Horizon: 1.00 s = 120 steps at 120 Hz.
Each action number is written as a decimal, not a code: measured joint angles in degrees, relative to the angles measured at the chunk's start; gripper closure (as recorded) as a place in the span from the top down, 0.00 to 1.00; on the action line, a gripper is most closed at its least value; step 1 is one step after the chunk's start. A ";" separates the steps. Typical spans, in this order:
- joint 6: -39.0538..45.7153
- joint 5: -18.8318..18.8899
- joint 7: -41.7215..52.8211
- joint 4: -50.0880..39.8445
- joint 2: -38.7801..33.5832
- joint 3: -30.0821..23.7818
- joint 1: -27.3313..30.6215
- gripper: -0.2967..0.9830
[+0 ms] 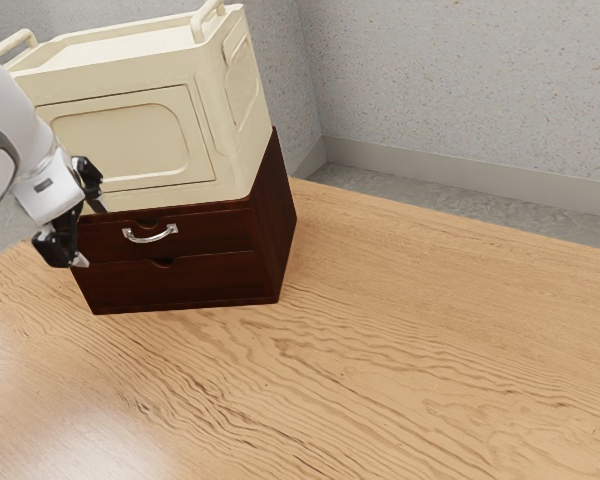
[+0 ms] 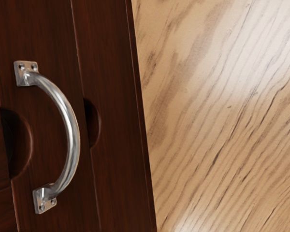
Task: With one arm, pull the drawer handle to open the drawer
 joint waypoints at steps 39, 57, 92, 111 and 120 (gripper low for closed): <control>2.15 0.30 -4.17 -0.15 2.01 1.25 -0.37 0.77; 2.54 0.29 -5.48 -0.94 2.07 1.26 -0.48 0.77; 2.99 0.28 -7.25 -2.19 2.64 1.26 -0.47 0.77; 3.91 0.34 -7.88 -2.28 3.25 1.27 -0.71 0.77; 4.66 0.36 -8.13 -2.30 3.86 1.26 -1.30 0.77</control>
